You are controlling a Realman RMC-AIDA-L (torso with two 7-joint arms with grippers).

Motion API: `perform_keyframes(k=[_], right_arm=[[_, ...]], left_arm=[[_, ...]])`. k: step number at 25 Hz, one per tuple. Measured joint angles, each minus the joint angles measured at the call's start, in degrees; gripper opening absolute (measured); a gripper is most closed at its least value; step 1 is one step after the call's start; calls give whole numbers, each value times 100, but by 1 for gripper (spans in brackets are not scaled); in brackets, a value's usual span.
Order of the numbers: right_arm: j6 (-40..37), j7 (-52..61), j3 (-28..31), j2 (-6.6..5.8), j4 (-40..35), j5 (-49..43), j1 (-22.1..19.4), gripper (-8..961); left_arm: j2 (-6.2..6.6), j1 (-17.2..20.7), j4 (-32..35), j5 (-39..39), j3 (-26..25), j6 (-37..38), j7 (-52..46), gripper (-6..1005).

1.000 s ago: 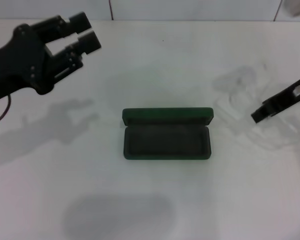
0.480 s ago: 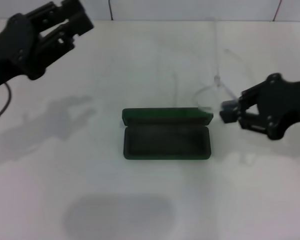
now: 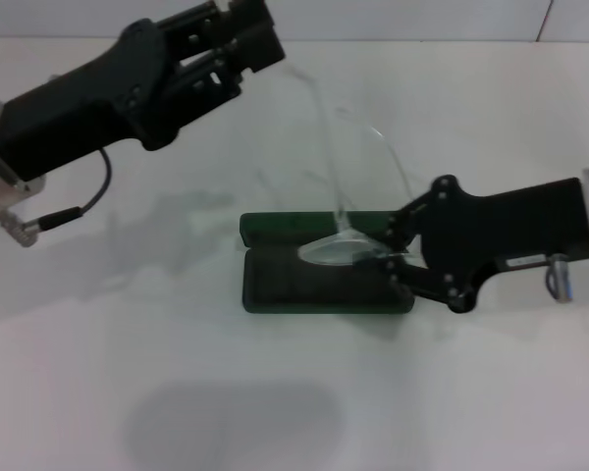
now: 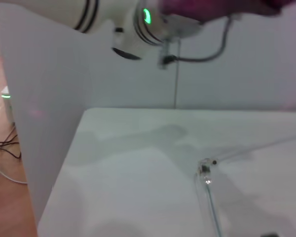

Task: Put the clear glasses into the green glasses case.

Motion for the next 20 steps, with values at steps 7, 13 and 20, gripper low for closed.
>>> perform_keyframes(k=[7, 13, 20], right_arm=[[89, -502, -271, -5, -33, 388, 157, 117], [47, -756, -345, -4, -39, 609, 168, 117], [12, -1170, -356, 0, -22, 1011, 65, 117]], left_arm=[[-1, -62, -66, -25, 123, 0, 14, 338], [1, -8, -133, -28, 85, -29, 72, 336], [25, 6, -413, -37, 61, -35, 158, 201]])
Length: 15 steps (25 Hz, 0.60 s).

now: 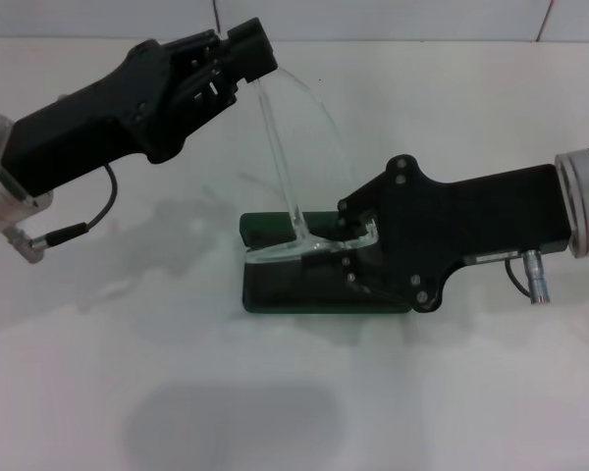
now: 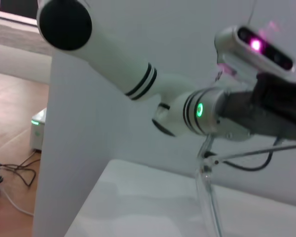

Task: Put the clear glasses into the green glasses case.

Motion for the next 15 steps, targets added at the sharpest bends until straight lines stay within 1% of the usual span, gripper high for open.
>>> perform_keyframes(k=[1, 6, 15], right_arm=[[-4, -27, 0, -1, 2, 35, -3, 117], [-105, -109, 0, -9, -19, 162, -38, 117], [-159, -238, -31, -13, -88, 295, -152, 117]], left_arm=[[1, 20, -2, 0, -13, 0, 1, 167], [16, 115, -3, -1, -64, 19, 1, 167], [37, 139, -3, 148, -6, 137, 1, 166]])
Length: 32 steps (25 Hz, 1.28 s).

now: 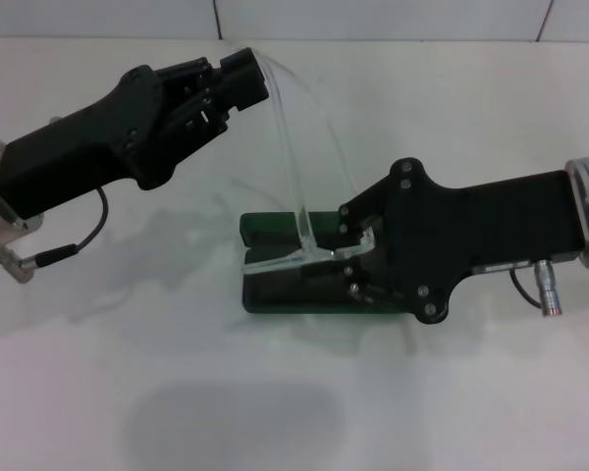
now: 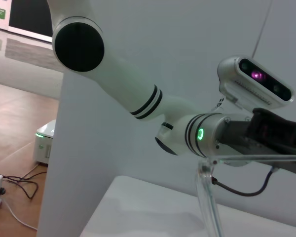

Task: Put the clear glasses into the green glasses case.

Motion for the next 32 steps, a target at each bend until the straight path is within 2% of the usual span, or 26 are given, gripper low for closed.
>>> perform_keyframes(k=[8, 11, 15, 22, 32], right_arm=[[-12, -13, -50, 7, 4, 4, 2, 117], [-58, -13, -54, 10, 4, 4, 2, 117], [-75, -13, -117, 5, 36, 4, 2, 117], [-75, -14, -189, 0, 62, 4, 2, 116], [-45, -13, -202, 10, 81, 3, 41, 116]], left_arm=[[-10, 8, -22, 142, -18, 81, 9, 165], [-24, 19, -104, -10, -54, 83, 111, 165], [26, 62, -210, -314, -59, 75, 217, 165], [45, 123, -229, -399, -191, 91, 219, 164], [5, -97, -226, 30, 30, 100, 186, 163]])
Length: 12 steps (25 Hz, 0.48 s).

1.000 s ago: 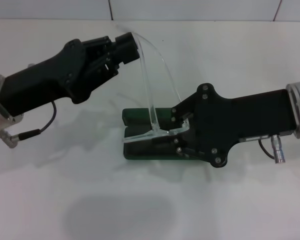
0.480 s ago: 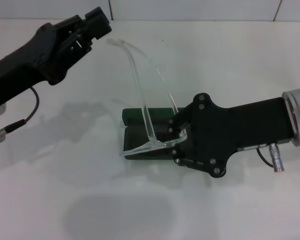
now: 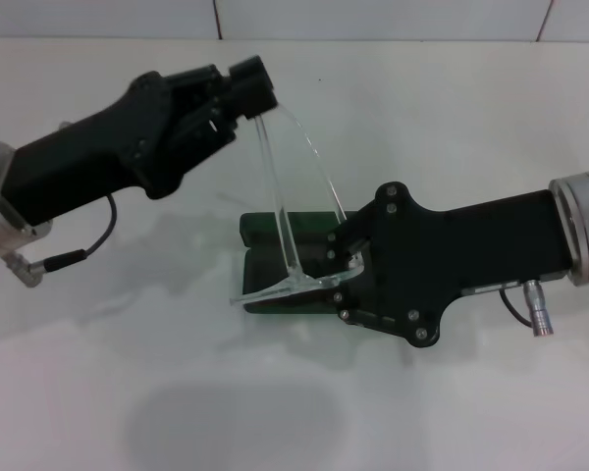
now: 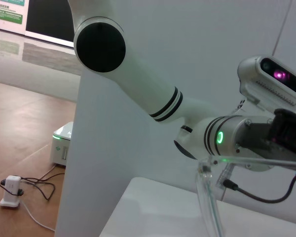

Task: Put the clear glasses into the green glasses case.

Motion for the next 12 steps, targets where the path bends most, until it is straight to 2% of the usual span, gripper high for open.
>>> perform_keyframes(k=[12], right_arm=[[8, -137, 4, -5, -9, 217, -38, 116]], left_arm=[[36, -16, -43, 328, 57, 0, -18, 163]])
